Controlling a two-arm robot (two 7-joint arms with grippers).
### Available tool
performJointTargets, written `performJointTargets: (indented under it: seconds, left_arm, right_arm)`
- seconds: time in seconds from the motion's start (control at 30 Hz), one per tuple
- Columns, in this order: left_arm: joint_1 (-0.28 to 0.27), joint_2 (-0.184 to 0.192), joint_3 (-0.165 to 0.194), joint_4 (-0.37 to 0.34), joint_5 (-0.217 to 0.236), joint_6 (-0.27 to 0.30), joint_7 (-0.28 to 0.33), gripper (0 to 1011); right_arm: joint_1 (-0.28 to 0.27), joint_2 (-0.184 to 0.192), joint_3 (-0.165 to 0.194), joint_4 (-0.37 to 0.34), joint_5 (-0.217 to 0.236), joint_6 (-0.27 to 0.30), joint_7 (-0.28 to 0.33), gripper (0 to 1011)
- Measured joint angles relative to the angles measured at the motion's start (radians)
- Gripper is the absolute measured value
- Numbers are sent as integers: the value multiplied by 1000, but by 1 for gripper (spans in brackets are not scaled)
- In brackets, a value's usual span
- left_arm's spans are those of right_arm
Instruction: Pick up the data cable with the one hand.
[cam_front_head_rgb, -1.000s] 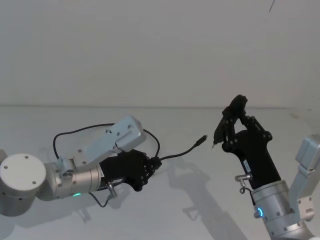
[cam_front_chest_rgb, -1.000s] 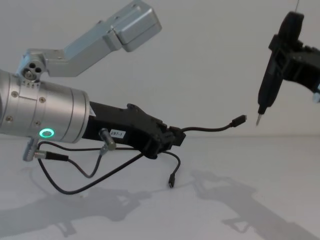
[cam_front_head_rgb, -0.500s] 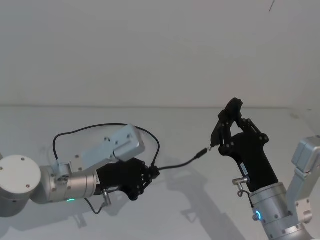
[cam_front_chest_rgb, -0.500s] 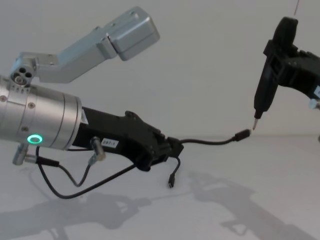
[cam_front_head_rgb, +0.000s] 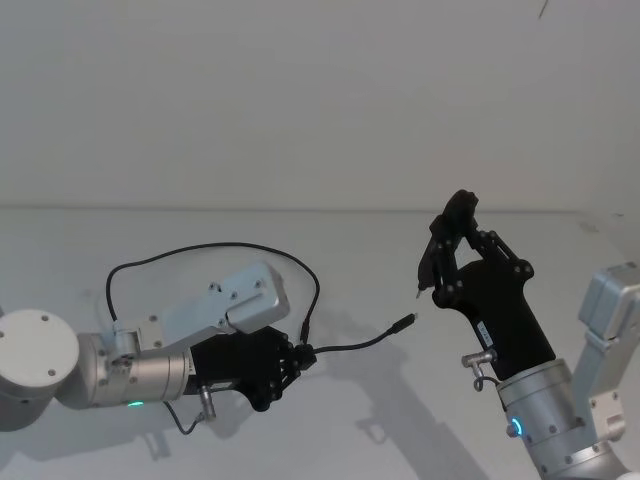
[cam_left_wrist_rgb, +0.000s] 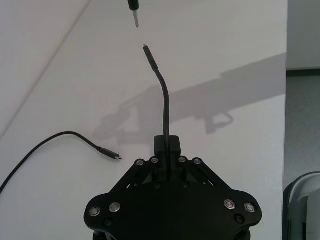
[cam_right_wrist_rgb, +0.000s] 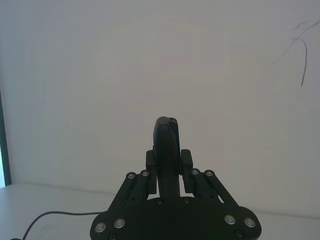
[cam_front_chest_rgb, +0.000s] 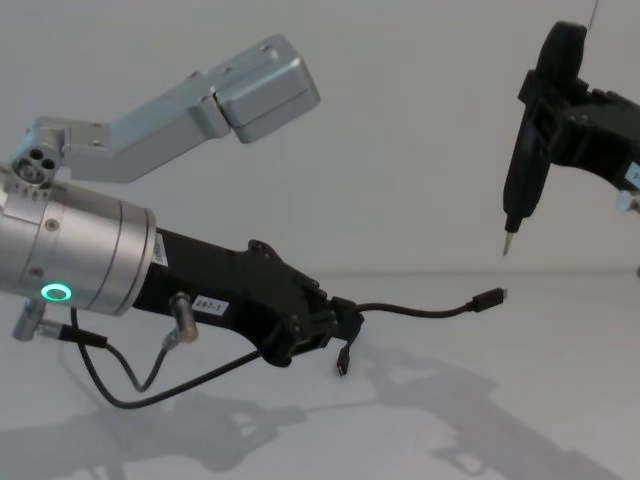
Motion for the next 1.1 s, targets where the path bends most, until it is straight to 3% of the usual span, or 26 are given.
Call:
performJointTargets:
  seconds: [0.5, 1.1]
  left_arm:
    - [-2, 7, 6, -1, 3, -1, -11, 36]
    - [-3, 9, 9, -1, 4, -1, -15, 36]
  right_arm:
    - [7, -14, 8, 31, -19, 83, -18, 283]
    - [12, -26, 19, 53, -39, 109, -23, 283]
